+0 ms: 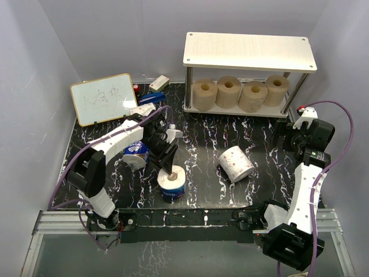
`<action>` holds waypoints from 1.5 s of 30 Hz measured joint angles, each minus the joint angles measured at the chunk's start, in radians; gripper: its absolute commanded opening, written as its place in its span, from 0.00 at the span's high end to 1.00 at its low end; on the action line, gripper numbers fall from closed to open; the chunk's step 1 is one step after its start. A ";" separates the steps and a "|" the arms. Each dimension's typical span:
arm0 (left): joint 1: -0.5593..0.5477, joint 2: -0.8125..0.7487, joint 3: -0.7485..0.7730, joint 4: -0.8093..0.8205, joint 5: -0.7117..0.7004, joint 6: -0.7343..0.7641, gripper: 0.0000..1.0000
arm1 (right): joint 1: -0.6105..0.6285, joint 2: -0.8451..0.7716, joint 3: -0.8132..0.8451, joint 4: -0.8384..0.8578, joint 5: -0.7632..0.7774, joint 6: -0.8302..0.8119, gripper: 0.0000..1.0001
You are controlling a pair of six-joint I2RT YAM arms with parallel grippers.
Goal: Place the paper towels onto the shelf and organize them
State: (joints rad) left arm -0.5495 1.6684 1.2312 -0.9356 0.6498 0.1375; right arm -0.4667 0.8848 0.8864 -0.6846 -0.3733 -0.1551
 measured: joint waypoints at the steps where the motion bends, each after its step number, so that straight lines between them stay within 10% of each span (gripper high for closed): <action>1: -0.003 0.005 -0.002 0.001 -0.008 0.001 0.61 | 0.000 -0.002 0.000 0.000 0.000 0.000 0.02; 11: -0.008 0.037 0.008 -0.007 -0.003 -0.020 1.00 | 0.000 -0.002 0.000 0.000 0.000 0.000 0.02; 30: -0.041 -0.066 0.557 -0.075 -0.494 -0.450 1.00 | 0.000 0.000 0.000 0.000 0.000 0.000 0.02; 45: -0.033 -0.037 0.867 0.145 -0.468 -1.085 1.00 | 0.000 0.020 0.000 0.000 0.003 0.000 0.02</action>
State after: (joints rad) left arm -0.5827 1.6314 2.0979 -0.7906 0.1814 -0.9470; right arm -0.4667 0.9051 0.8864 -0.6842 -0.3706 -0.1551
